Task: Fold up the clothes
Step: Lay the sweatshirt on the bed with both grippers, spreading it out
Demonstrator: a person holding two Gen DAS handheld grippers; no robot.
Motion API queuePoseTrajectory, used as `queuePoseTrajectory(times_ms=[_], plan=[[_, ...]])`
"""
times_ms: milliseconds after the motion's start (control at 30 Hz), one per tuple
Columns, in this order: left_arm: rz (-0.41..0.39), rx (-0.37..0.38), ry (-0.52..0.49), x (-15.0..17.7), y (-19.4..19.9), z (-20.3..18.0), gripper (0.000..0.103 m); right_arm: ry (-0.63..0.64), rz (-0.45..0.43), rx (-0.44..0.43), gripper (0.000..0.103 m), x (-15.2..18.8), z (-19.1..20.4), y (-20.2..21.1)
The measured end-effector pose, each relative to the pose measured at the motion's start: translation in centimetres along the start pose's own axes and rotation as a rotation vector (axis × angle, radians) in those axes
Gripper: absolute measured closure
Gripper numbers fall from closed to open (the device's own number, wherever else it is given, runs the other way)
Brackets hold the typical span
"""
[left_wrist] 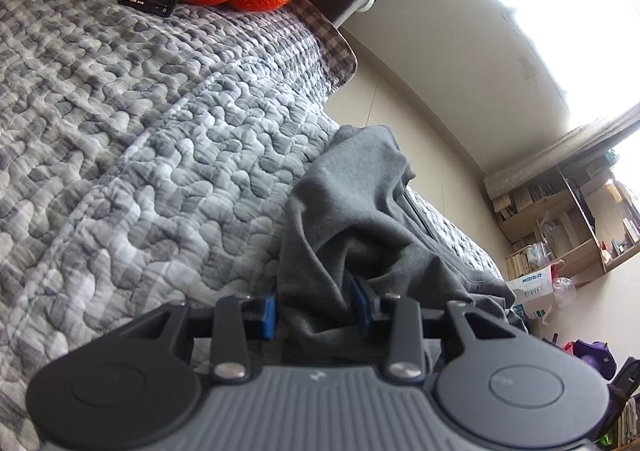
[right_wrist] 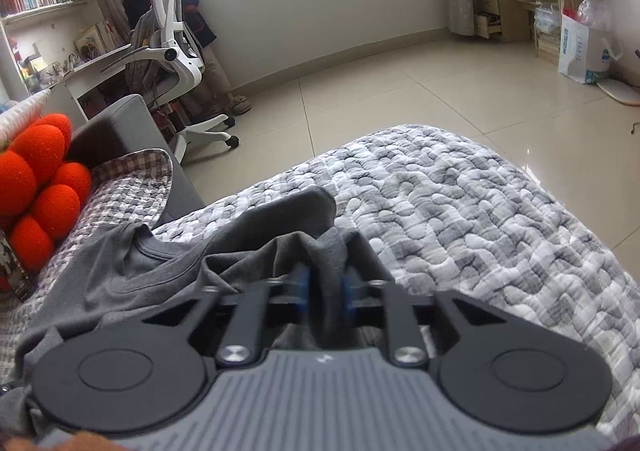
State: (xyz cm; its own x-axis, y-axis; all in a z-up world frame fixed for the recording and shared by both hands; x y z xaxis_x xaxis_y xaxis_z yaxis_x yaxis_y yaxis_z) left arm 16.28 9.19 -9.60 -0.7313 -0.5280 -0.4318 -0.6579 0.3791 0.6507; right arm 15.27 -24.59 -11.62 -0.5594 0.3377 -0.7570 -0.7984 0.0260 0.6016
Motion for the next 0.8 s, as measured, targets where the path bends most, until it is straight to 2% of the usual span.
queuePoseTrajectory(times_ms=[167,300,400,667,800], plan=[[0.002,0.009,0.000,0.1,0.4,-0.1,0.067,-0.060,0.016,-0.078,0.044,-0.2,1.0,2.1],[-0.001,0.020,0.004,0.1,0.6,-0.5,0.067,-0.137,0.092,-0.129,0.044,0.3,2.4,3.1],[-0.003,0.016,-0.004,0.3,0.8,-0.6,0.068,-0.120,0.106,-0.187,0.044,0.8,4.1,4.8],[-0.006,0.020,-0.017,0.9,1.9,-0.6,0.069,-0.177,0.184,-0.363,0.044,4.6,8.5,6.5],[-0.009,0.023,-0.044,1.4,2.5,-0.8,0.069,-0.164,0.219,-0.460,0.044,5.7,11.0,6.9]])
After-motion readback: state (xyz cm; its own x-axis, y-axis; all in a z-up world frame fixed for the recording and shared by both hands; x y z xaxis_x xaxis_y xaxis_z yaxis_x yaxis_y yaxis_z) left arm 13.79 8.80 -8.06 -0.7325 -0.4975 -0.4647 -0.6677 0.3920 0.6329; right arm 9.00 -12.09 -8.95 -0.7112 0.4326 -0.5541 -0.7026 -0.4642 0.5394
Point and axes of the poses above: each gripper's, at about its wrist camera, not at the fingertips, and y roughly against the way its jaws point, z to its left, x to its underside, the point moved 8 cm from there along -y, roughly the way its jaws point, and after that the axes turned 5 degrees about y, right-handed, at the moved point
